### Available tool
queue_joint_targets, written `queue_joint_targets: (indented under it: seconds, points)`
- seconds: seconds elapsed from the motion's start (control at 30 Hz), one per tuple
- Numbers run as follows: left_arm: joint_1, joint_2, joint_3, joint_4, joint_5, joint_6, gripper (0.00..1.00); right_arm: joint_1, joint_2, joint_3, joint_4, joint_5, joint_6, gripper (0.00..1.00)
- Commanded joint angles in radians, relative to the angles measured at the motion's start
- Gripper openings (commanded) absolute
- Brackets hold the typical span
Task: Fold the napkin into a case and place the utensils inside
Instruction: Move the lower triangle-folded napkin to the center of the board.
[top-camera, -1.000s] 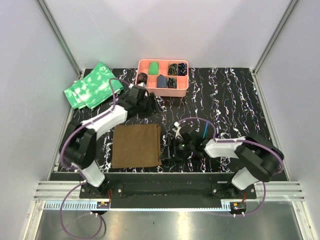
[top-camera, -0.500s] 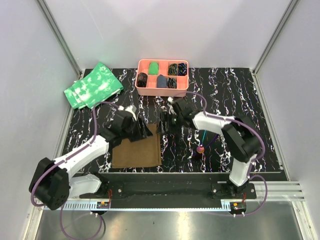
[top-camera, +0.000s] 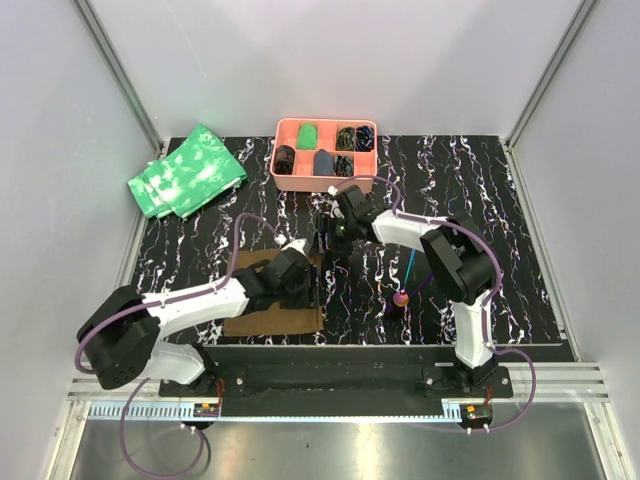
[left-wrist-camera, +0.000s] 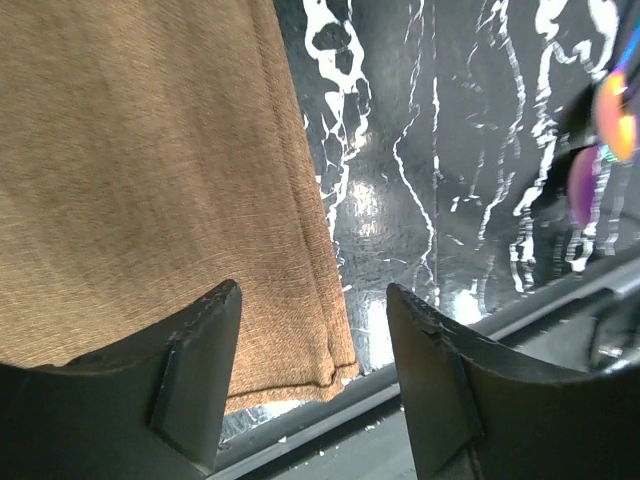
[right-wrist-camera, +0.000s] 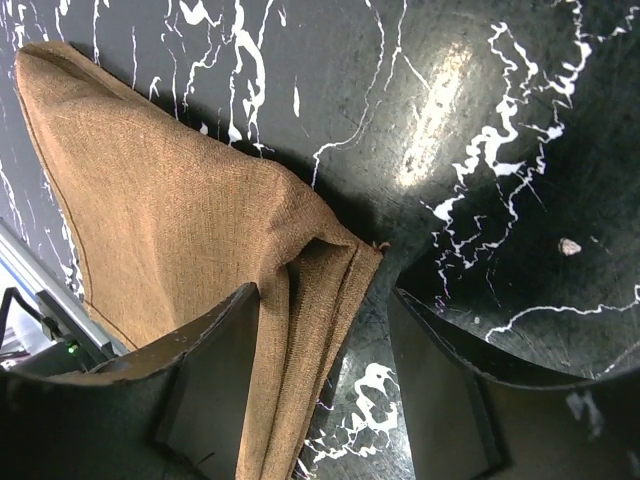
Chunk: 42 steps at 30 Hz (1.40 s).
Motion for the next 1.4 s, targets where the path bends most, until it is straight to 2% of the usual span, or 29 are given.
queue_joint_targets:
  seconds: [0.0, 0.2, 0.43, 0.47, 0.57, 0.7, 1.07, 1.13, 1.23, 1.27, 1.33, 1.37]
  points:
    - [-0.050, 0.043, 0.066, 0.010, -0.133, -0.019, 0.60, -0.011, 0.024, 0.030, -0.021, -0.011, -0.028, 0.63]
    - [-0.104, 0.089, 0.078, 0.019, -0.150, -0.047, 0.52, -0.016, 0.042, 0.035, -0.021, -0.028, -0.032, 0.56]
    - [-0.164, 0.132, 0.075, 0.015, -0.175, -0.082, 0.41, -0.025, 0.059, 0.036, -0.018, -0.014, -0.033, 0.28]
    - [-0.170, 0.137, 0.075, 0.012, -0.178, -0.090, 0.40, -0.031, 0.059, 0.035, -0.019, -0.013, -0.036, 0.20]
    - [-0.199, 0.151, 0.078, 0.002, -0.193, -0.102, 0.38, -0.045, 0.061, 0.026, -0.016, -0.003, -0.044, 0.10]
    - [-0.227, 0.175, 0.094, -0.002, -0.204, -0.113, 0.32, -0.079, 0.073, 0.022, -0.010, -0.002, -0.064, 0.02]
    - [-0.303, 0.316, 0.190, -0.005, -0.212, -0.116, 0.10, -0.120, 0.128, 0.073, 0.001, -0.095, -0.186, 0.00]
    - [-0.307, 0.347, 0.219, 0.010, -0.195, -0.107, 0.09, -0.131, 0.139, 0.097, 0.002, -0.150, -0.217, 0.00]
    - [-0.310, 0.366, 0.259, 0.004, -0.187, -0.101, 0.19, -0.142, 0.156, 0.125, -0.025, -0.169, -0.242, 0.00]
    - [-0.308, 0.350, 0.255, 0.004, -0.193, -0.102, 0.28, -0.145, 0.141, 0.125, -0.038, -0.155, -0.242, 0.00]
    - [-0.305, 0.271, 0.229, 0.004, -0.216, -0.101, 0.39, -0.154, 0.118, 0.121, -0.083, -0.108, -0.231, 0.01]
    - [-0.302, 0.236, 0.224, -0.008, -0.224, -0.096, 0.41, -0.160, 0.089, 0.118, -0.102, -0.091, -0.231, 0.09]
